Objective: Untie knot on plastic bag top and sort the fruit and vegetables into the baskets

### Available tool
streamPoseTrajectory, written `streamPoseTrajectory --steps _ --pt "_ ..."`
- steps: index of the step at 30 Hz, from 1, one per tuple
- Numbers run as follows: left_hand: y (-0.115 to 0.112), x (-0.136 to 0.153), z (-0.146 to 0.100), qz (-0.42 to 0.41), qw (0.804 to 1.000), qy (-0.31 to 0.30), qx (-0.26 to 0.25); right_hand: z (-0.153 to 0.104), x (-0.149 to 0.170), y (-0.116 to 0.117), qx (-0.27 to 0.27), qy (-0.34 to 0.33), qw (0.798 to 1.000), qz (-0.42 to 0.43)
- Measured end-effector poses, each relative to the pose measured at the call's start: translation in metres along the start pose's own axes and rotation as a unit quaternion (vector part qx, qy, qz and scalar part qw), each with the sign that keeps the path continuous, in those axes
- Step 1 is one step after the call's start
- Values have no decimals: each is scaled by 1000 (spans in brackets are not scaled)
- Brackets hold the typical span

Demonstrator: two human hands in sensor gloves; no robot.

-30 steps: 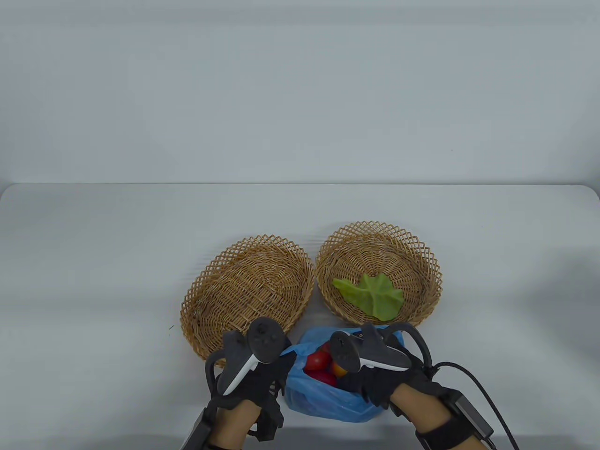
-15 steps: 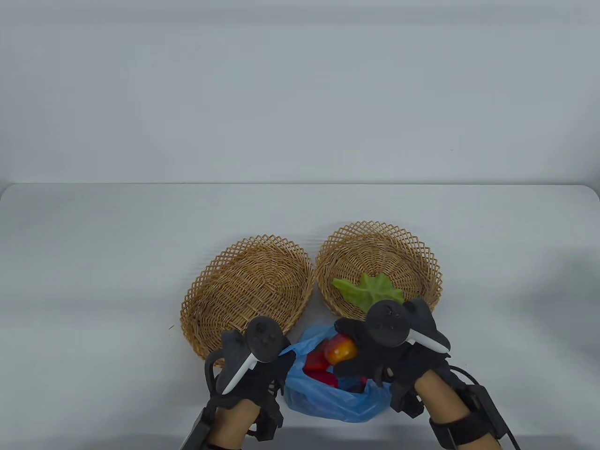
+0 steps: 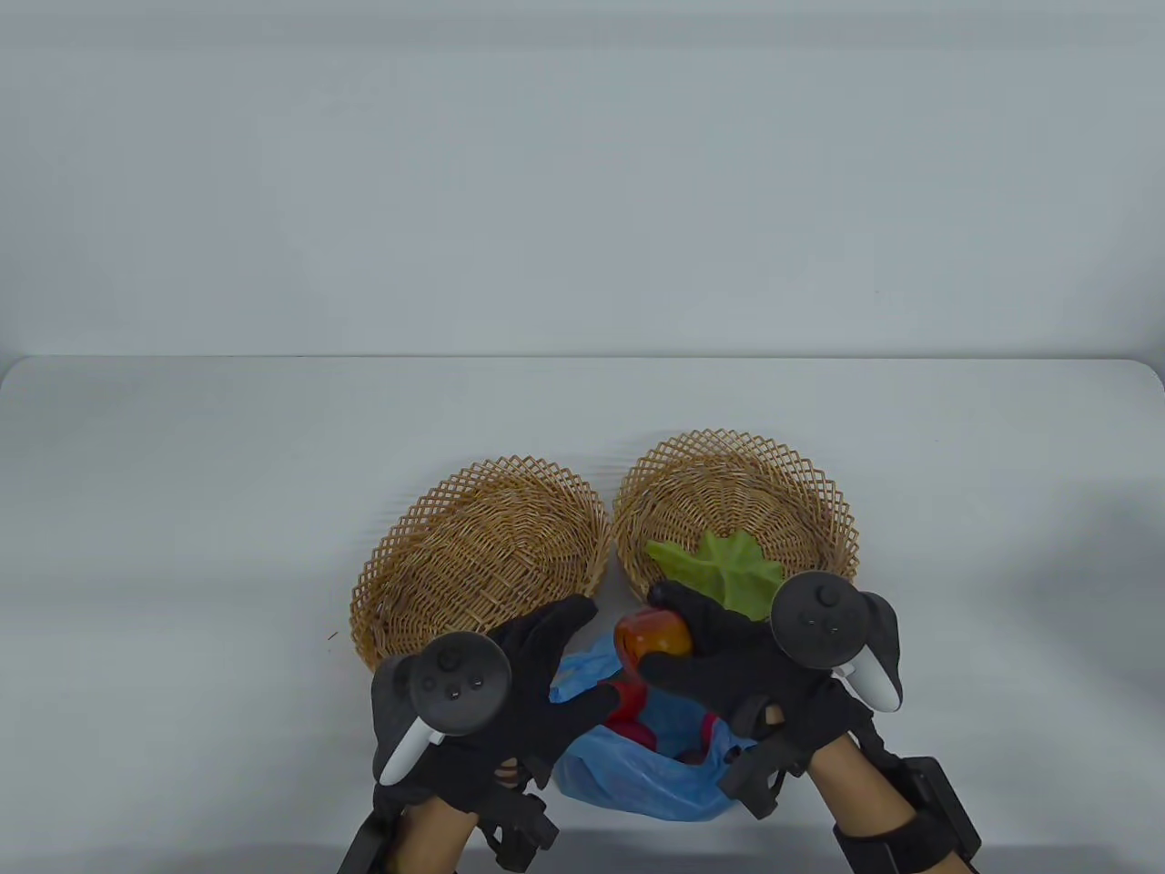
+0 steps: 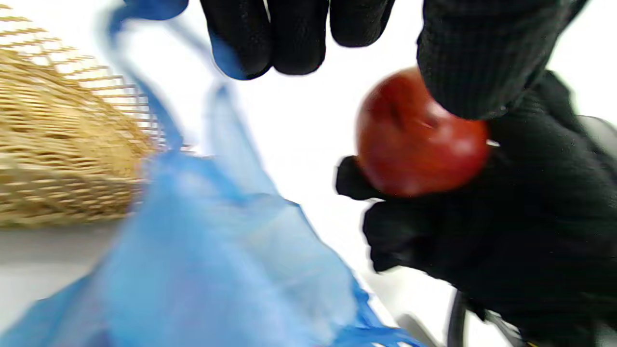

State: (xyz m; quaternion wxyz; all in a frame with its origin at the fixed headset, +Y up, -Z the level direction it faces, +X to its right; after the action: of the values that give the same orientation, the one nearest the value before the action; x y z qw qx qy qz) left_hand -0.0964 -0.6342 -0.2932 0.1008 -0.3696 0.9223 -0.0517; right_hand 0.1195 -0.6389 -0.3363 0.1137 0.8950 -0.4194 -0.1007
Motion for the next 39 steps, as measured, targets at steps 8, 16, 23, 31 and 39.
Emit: streamPoseTrajectory --steps 8,16,23,31,39 --pt "-4 -20 -14 55 996 -49 -50 -15 -25 26 -15 -34 999 -35" --pt "45 31 -9 4 984 118 -135 -8 -17 13 50 -22 988 -144" --pt "47 105 7 53 928 352 -114 2 -6 43 63 11 906 -419" --pt "25 150 23 108 882 456 -51 7 8 76 -24 17 876 -481" --pt "12 164 29 140 857 495 -19 0 7 98 -92 8 864 -495"
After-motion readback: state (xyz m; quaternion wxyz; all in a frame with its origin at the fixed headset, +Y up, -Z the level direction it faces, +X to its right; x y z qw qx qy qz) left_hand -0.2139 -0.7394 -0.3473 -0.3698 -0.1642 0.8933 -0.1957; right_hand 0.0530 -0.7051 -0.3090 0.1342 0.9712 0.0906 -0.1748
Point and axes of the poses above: the tracker on the back of each hand, its own x axis roughly to the little-finger side, its own z axis roughly from the wrist to the fingertips, y = z × x, the point moved 5 cm from there along z, roughly from the wrist to the fingertips, and after that the axes turned 12 degrees about y, right-handed, at the moved point
